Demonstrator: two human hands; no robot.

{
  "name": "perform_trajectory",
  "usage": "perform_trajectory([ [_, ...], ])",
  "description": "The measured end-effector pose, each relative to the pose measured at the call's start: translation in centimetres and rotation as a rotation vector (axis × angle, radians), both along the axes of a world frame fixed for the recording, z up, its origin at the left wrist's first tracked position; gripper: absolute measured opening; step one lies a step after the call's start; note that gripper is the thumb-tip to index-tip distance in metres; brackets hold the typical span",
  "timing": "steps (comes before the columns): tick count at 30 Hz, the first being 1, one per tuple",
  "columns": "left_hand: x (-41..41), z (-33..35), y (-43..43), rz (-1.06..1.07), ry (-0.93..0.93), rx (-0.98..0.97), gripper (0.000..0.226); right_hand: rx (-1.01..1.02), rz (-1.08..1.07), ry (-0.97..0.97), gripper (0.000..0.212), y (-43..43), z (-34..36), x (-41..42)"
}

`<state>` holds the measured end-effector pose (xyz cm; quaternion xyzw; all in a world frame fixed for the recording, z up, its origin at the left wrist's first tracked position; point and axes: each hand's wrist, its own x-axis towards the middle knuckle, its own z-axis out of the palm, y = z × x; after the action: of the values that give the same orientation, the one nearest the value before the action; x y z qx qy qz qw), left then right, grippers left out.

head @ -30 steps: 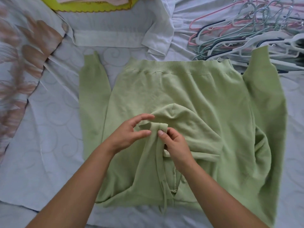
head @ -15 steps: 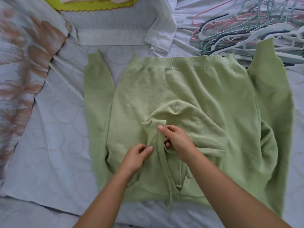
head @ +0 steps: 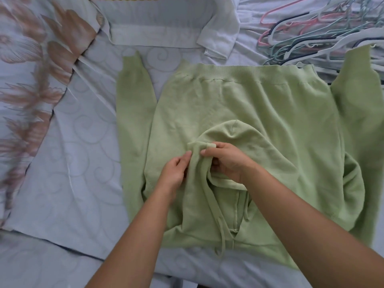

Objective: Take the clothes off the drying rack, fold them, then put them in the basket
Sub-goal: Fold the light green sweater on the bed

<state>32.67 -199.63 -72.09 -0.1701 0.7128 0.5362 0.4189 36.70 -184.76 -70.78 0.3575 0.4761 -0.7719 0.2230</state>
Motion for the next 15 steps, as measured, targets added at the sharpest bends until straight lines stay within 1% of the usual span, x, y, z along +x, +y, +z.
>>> perform_trajectory([
  [2, -0.8, 0.0, 1.2, 0.078, -0.093, 0.119, 0.018, -0.094, -0.069, 0.024, 0.011, 0.2, -0.1, 0.4],
  [3, -1.0, -0.1, 1.7, 0.113, -0.079, 0.145, 0.009, -0.079, -0.088, 0.020, 0.011, 0.2, -0.3, 0.6],
  [4, -1.1, -0.4, 2.1, 0.132, -0.032, 0.145, 0.007, -0.016, -0.087, 0.010, 0.008, 0.2, -0.4, 0.8],
  [7, -1.0, -1.7, 2.3, 0.143, 0.086, 0.103, 0.013, 0.238, -0.047, -0.052, 0.005, -0.1, -1.0, 1.3],
  [9, -1.1, -2.2, 2.1, 0.095, 0.195, 0.055, 0.014, 0.391, -0.100, -0.049, 0.003, -0.1, -1.7, 1.8],
  [12, -1.3, -2.3, 1.6, 0.028, 0.281, 0.010, 0.011, 0.629, -0.138, 0.040, 0.016, -0.2, -2.0, 2.5],
  [13, -1.4, -2.3, 1.5, 0.021, 0.283, 0.012, 0.012, 0.666, -0.117, 0.058, 0.021, -0.7, -1.9, 2.8],
  [15, -1.3, -2.4, 1.4, 0.000, 0.287, 0.013, 0.015, 0.604, -0.046, 0.050, 0.026, -2.4, -1.9, 3.3],
])
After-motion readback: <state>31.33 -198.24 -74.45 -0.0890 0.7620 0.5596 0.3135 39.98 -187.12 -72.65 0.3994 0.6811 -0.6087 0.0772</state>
